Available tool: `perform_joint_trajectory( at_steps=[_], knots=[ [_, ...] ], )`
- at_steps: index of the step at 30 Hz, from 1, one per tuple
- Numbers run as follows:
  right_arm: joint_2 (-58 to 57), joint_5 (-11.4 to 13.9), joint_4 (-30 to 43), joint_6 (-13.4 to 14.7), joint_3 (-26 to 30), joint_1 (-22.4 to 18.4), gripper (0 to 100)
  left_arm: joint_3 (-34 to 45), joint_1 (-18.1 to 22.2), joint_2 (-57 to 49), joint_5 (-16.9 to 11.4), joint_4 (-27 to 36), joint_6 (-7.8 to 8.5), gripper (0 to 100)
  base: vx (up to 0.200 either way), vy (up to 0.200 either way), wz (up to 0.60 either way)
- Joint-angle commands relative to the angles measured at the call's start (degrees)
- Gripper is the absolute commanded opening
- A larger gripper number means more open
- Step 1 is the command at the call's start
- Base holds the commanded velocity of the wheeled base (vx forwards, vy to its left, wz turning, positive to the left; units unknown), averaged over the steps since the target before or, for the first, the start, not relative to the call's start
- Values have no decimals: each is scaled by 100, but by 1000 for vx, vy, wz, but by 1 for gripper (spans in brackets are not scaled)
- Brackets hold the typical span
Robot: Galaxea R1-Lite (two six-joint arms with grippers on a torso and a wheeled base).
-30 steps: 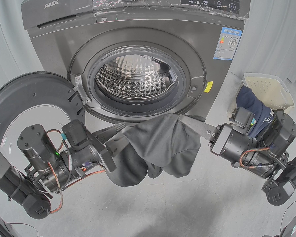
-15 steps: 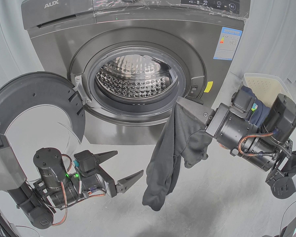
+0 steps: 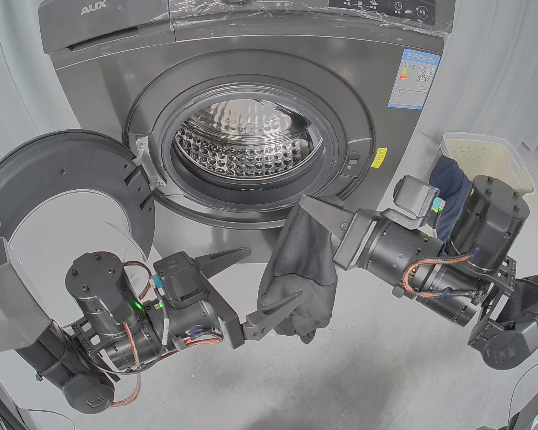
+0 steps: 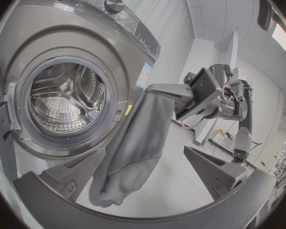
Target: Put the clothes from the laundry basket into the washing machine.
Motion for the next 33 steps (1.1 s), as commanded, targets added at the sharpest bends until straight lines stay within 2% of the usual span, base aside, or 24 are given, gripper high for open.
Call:
perform_joint_trajectory(
  at_steps=[1, 5, 9, 12, 17, 18, 22, 28, 29, 31, 33],
  knots=[
    [331, -57, 22, -70, -245, 96, 0, -219, -231, 71, 14, 32, -10, 100, 0, 0, 0],
    [445, -250, 31, -70, -429, 167, 0, -351, -240, 247, 67, 32, -10, 100, 0, 0, 0],
    [569, -303, 22, -70, -535, 184, 0, -615, -231, 273, 111, 76, -10, 100, 0, 0, 0],
    [639, -443, 14, -79, -631, 193, 0, -905, -187, 387, 278, 287, 51, 100, 0, 0, 0],
    [639, -470, 14, -70, -631, 255, 0, -1257, -152, 546, 497, 401, 60, 100, 0, 0, 0],
    [639, -470, 14, -70, -623, 290, 0, -1476, -126, 616, 673, 427, 69, 100, 0, 0, 0],
    [639, -470, -13, -70, -596, 298, 0, -1819, -91, 686, 954, 568, 95, 100, 0, 0, 0],
    [639, -479, -39, -70, -588, 290, 0, -1916, -91, 669, 1104, 665, 209, 100, 0, 0, 0],
    [639, -479, -39, -70, -588, 290, 0, -1916, -91, 669, 1113, 673, 218, 0, 0, 0, 0],
    [639, -479, -48, -70, -588, 298, 0, -1881, -82, 669, 1113, 682, 350, 0, 0, 0, 0],
    [648, -479, -48, -70, -588, 298, 0, -1863, -91, 642, 1113, 700, 376, 0, 0, 0, 0]
  ],
)
